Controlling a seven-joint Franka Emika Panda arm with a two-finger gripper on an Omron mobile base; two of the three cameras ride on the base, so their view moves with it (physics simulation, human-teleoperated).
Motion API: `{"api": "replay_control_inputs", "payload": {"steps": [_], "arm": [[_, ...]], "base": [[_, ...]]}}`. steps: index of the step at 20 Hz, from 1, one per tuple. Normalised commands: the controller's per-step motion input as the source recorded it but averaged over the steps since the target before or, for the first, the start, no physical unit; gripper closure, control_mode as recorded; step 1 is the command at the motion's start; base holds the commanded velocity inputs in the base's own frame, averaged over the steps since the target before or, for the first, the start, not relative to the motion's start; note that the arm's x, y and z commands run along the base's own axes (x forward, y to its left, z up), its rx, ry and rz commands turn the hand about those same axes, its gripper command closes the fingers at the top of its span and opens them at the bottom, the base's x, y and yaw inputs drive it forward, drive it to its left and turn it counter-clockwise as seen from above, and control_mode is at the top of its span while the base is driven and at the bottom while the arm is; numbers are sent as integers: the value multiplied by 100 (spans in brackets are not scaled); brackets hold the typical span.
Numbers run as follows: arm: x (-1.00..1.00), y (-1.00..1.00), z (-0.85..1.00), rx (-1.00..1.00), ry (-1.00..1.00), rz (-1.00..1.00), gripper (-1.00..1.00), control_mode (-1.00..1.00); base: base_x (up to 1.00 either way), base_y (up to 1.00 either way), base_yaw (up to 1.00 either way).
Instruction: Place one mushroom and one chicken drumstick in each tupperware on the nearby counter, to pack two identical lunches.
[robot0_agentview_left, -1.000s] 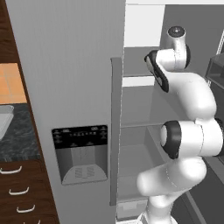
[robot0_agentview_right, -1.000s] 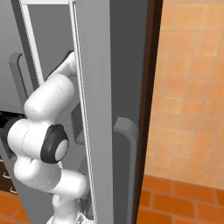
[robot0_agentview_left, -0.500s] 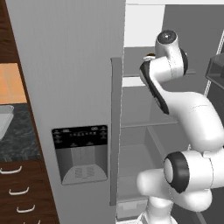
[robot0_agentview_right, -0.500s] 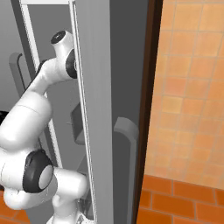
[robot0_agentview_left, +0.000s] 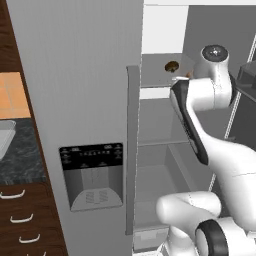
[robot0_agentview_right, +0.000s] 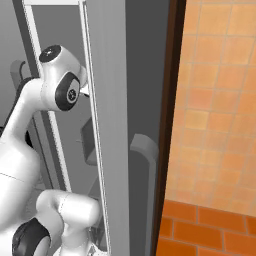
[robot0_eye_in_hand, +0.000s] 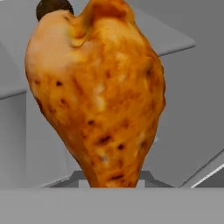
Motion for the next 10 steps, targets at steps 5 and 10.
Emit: {"api": "replay_control_inputs", "payload": {"steps": [5, 10], "arm": [[-100, 35, -66, 7, 0, 4, 100, -100], [-100, 42, -90, 0, 0, 5, 100, -100]], "base": [[0, 0, 0], [0, 0, 0]]}}
